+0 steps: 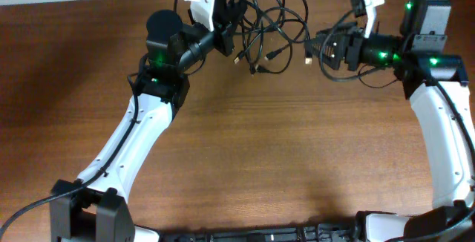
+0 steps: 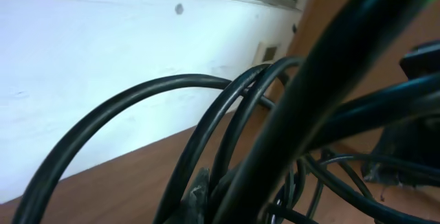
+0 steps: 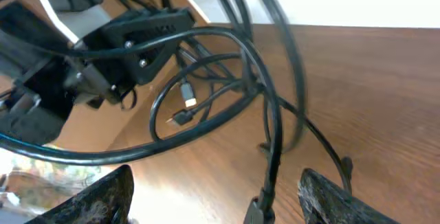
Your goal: Untangle cables
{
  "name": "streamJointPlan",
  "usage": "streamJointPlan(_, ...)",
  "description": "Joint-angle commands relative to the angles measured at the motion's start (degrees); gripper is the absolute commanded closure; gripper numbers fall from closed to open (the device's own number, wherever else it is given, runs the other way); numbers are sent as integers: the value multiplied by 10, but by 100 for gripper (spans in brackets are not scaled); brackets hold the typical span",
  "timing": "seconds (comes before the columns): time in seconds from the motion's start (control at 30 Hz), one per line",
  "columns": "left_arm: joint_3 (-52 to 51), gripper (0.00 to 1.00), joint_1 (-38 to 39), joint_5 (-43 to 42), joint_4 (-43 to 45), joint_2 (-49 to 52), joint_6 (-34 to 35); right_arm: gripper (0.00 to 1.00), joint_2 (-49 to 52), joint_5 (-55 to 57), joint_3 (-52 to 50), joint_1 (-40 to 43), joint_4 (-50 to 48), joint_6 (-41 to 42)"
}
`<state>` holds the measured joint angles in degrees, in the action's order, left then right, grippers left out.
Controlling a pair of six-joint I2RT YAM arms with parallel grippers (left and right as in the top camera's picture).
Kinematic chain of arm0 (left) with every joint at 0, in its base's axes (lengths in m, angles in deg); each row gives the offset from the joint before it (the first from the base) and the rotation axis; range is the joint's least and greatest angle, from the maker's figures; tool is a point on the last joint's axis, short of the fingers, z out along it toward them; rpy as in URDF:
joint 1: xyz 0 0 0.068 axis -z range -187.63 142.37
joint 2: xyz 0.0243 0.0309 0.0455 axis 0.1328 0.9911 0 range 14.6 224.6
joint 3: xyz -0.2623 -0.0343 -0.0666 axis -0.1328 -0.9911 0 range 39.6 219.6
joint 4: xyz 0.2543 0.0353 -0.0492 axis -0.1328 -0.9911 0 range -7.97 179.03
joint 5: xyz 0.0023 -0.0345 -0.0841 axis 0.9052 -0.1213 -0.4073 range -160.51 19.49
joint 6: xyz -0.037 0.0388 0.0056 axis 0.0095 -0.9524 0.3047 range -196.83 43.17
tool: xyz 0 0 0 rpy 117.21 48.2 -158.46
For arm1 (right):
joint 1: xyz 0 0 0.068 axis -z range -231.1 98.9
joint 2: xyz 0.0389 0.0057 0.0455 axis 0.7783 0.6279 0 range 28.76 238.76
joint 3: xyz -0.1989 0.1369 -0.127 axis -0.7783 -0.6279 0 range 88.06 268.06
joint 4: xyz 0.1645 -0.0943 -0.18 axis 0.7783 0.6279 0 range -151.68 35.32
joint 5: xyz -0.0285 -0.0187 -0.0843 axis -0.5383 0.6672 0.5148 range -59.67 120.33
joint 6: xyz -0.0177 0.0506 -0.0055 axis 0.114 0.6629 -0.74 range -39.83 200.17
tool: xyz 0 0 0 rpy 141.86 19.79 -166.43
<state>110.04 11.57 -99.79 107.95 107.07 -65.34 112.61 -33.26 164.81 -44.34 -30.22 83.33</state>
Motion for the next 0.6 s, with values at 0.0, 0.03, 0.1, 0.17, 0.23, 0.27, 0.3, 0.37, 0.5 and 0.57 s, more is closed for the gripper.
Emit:
streamJointPlan(0.0,2,100,3,36,8,-17,18,24,-6,33,4,0,-27,143)
streamJointPlan(0.03,2,100,4,36,9,-17,17,22,-6,32,4,0,-37,198)
streamJointPlan(0.1,2,100,7,36,10,-17,17,14,-6,25,4,0,-64,308)
streamJointPlan(0.17,2,100,11,34,10,-17,5,1,-6,22,4,0,-77,457)
streamJointPlan(0.23,2,100,12,8,16,-17,-35,1,-5,-10,4,0,-80,506)
streamJointPlan(0.27,2,100,14,4,23,-17,-34,1,-5,-26,4,0,-80,518)
streamJointPlan(0.3,2,100,17,4,36,-17,-35,3,-5,-39,4,-1,-80,522)
streamJointPlan(0.37,2,100,22,4,48,-17,-61,15,-5,-58,4,-9,-82,543)
streamJointPlan(0.5,2,100,37,2,51,-17,-86,39,-5,-63,4,-28,-85,546)
streamJointPlan(0.57,2,100,41,-2,52,-17,-90,49,-5,-56,4,-35,-87,544)
